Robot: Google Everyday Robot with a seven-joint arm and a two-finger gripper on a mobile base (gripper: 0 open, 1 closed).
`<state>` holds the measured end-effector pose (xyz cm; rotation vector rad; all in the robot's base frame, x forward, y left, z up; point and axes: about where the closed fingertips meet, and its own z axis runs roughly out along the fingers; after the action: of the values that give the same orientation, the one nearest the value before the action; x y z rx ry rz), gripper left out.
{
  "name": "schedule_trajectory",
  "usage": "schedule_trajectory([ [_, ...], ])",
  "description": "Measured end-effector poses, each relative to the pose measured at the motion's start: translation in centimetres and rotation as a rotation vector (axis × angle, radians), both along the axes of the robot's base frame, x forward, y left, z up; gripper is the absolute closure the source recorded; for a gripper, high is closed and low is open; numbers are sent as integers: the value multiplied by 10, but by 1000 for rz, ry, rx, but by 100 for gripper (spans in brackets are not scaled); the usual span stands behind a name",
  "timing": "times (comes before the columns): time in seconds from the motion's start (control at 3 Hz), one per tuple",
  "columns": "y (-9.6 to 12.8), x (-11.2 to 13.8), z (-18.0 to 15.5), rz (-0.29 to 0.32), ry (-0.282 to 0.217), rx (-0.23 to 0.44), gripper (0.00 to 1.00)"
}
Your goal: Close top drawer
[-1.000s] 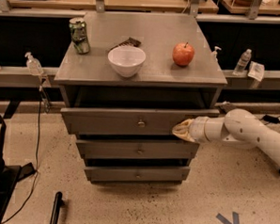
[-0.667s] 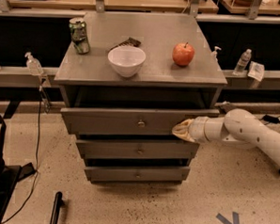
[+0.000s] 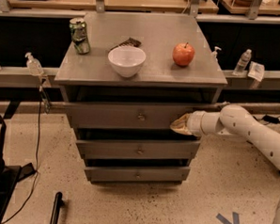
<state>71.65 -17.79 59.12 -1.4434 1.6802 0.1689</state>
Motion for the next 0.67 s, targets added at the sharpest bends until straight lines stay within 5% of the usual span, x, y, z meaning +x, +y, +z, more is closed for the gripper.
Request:
schedule_trajectory([
  [0.67,-2,4,-1,-3,-7,2,100],
])
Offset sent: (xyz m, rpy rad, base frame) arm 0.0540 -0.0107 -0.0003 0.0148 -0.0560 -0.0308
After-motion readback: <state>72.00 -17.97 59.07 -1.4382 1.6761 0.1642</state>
